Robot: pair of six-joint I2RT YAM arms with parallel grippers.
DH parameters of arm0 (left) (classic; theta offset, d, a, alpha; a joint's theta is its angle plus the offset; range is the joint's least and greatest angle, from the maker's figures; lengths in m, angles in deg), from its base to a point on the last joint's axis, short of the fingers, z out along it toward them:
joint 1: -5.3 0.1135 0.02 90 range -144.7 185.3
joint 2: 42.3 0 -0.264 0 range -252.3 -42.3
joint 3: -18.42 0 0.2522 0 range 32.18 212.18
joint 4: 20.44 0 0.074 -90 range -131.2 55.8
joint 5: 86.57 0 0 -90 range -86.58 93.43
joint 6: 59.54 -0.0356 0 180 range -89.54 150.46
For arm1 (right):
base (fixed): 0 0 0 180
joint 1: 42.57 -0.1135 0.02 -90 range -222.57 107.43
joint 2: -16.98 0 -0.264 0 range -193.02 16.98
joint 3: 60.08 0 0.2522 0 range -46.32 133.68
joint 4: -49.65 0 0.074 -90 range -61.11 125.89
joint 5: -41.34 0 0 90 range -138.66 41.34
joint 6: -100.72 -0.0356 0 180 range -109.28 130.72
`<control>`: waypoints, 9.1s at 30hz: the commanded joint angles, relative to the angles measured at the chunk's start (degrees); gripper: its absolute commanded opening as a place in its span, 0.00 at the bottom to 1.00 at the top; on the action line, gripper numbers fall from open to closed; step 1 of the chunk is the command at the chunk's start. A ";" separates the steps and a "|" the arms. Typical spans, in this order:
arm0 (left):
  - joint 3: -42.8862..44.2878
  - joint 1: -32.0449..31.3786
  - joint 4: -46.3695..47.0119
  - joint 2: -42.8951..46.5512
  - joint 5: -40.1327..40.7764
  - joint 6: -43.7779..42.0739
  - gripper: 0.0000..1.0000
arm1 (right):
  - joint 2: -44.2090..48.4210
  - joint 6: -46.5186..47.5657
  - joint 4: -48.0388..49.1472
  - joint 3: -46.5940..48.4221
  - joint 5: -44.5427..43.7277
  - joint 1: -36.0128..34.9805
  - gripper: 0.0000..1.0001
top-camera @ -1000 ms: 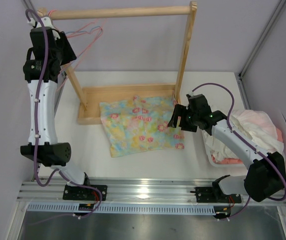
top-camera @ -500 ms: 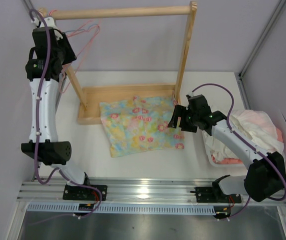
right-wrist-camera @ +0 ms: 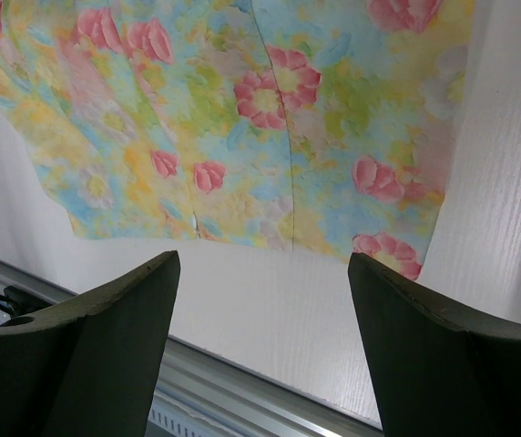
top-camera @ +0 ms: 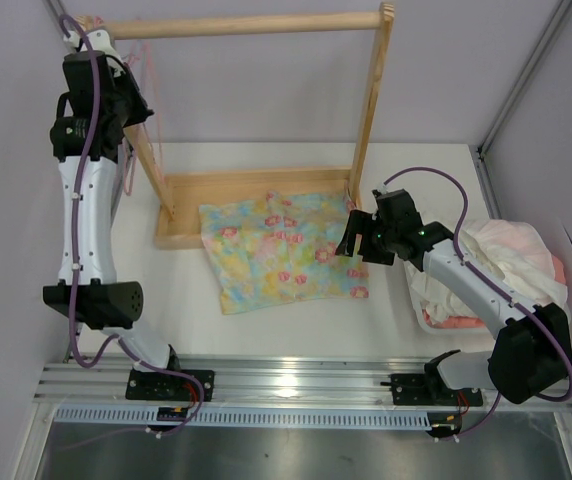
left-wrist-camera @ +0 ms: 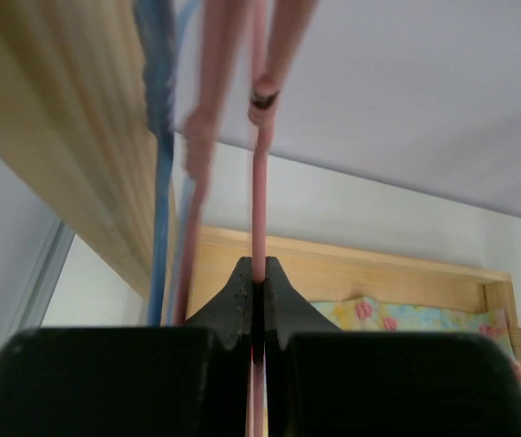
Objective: Place the skirt on the hanger
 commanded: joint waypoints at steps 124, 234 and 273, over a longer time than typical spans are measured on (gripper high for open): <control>-79.19 -47.50 35.77 17.17 -27.40 -8.58 0.00 | 16.28 -3.78 -1.08 -17.19 -10.13 -9.03 0.60; -80.78 -50.14 42.54 8.11 11.10 -4.89 0.00 | 9.04 -4.74 -1.61 -10.25 -20.78 -4.18 0.57; -76.20 -50.14 38.32 5.04 7.15 -5.94 0.00 | -30.58 -8.43 21.33 -2.60 -28.33 -31.88 0.26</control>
